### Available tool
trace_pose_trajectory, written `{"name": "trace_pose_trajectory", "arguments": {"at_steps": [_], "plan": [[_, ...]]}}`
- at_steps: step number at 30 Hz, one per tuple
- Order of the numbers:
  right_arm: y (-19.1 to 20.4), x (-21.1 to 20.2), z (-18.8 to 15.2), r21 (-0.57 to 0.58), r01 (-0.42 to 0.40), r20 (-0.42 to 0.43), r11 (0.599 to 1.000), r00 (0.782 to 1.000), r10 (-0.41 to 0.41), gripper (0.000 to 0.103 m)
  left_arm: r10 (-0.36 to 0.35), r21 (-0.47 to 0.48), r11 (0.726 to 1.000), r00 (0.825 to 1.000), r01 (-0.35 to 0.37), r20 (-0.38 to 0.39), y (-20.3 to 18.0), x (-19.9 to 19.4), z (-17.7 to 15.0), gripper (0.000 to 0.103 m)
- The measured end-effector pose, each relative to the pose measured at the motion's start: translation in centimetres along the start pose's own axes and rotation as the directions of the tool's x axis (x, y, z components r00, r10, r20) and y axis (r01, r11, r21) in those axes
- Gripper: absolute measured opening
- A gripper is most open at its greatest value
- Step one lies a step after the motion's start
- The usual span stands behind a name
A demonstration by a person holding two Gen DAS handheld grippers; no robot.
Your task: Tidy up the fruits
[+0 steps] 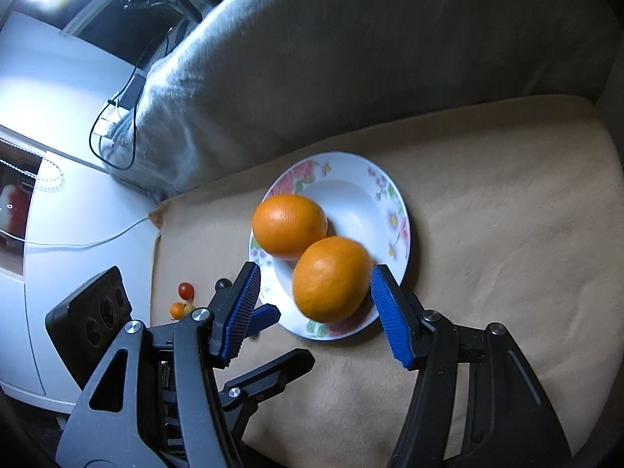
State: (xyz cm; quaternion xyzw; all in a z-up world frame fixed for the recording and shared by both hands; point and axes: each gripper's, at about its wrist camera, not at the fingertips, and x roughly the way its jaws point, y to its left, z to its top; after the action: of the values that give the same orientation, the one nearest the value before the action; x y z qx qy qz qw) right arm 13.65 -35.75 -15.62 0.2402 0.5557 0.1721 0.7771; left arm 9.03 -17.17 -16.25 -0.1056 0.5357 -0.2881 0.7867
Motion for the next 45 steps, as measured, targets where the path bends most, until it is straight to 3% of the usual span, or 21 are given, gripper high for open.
{"name": "trace_pose_trajectory", "arguments": {"at_steps": [2, 5, 14, 24, 31, 37, 45], "plan": [[0.3, -0.3, 0.0, -0.004, 0.011, 0.013, 1.000, 1.000, -0.011, 0.063, 0.005, 0.007, 1.000, 1.000, -0.005, 0.001, 0.0, -0.4, -0.2, 0.058], [0.7, -0.8, -0.3, -0.014, 0.037, 0.036, 0.999, 0.999, -0.036, 0.074, 0.022, 0.015, 1.000, 1.000, -0.022, 0.004, 0.2, -0.9, -0.3, 0.059], [2.5, -1.0, -1.0, -0.041, 0.058, 0.074, 0.997, 0.996, -0.055, 0.077, 0.094, -0.012, 0.996, 0.994, -0.093, 0.054, 2.3, -3.7, -0.9, 0.060], [5.9, 0.0, -1.4, -0.108, 0.046, 0.104, 0.993, 0.994, -0.035, 0.083, 0.177, -0.129, 0.978, 0.981, -0.166, 0.078, 7.6, -7.9, -3.2, 0.060], [8.8, 1.7, -1.8, -0.201, 0.046, 0.090, 0.978, 0.996, -0.028, 0.083, 0.256, -0.217, 0.949, 0.962, -0.230, 0.098, 11.0, -11.0, -5.3, 0.060], [12.3, 4.1, -2.6, -0.333, 0.062, 0.047, 0.941, 0.998, -0.049, 0.083, 0.323, -0.302, 0.911, 0.941, -0.280, 0.103, 14.3, -13.4, -7.7, 0.060], [16.7, 8.0, -4.9, -0.529, 0.077, -0.027, 0.845, 0.994, -0.107, 0.083, 0.388, -0.421, 0.850, 0.917, -0.316, 0.093, 18.5, -15.7, -10.9, 0.060]]}}
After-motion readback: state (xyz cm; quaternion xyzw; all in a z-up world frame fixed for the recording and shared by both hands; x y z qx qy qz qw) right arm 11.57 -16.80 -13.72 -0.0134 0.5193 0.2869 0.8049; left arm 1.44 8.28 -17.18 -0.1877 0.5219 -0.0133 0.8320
